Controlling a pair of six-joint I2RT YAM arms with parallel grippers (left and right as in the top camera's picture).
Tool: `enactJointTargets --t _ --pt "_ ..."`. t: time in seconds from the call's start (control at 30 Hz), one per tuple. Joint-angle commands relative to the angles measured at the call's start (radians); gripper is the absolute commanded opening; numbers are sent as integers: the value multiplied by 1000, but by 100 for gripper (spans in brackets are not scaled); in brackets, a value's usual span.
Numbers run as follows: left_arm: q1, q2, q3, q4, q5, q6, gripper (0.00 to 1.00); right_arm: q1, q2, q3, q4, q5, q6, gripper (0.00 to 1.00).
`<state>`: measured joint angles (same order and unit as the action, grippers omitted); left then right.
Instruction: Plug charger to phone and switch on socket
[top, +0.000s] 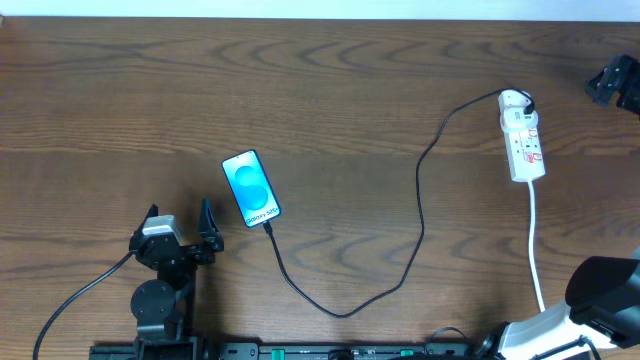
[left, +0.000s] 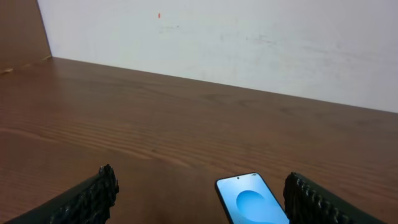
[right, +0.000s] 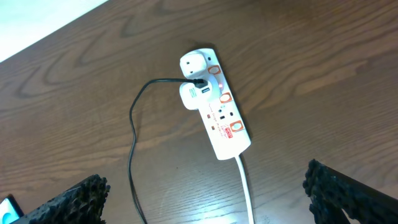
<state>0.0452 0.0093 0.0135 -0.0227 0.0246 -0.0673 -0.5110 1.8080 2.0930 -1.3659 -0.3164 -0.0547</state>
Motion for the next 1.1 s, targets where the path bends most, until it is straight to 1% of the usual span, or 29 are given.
enactJointTargets --t 0.0,0.67,1.07 --pt "5 8 -10 -51 -10 37 88 5 -1 5 0 0 10 99" --pt "5 218 -10 -50 -11 37 88 5 -1 5 0 0 10 99" --pt "5 277 -10 -50 -11 37 88 5 -1 5 0 0 9 99"
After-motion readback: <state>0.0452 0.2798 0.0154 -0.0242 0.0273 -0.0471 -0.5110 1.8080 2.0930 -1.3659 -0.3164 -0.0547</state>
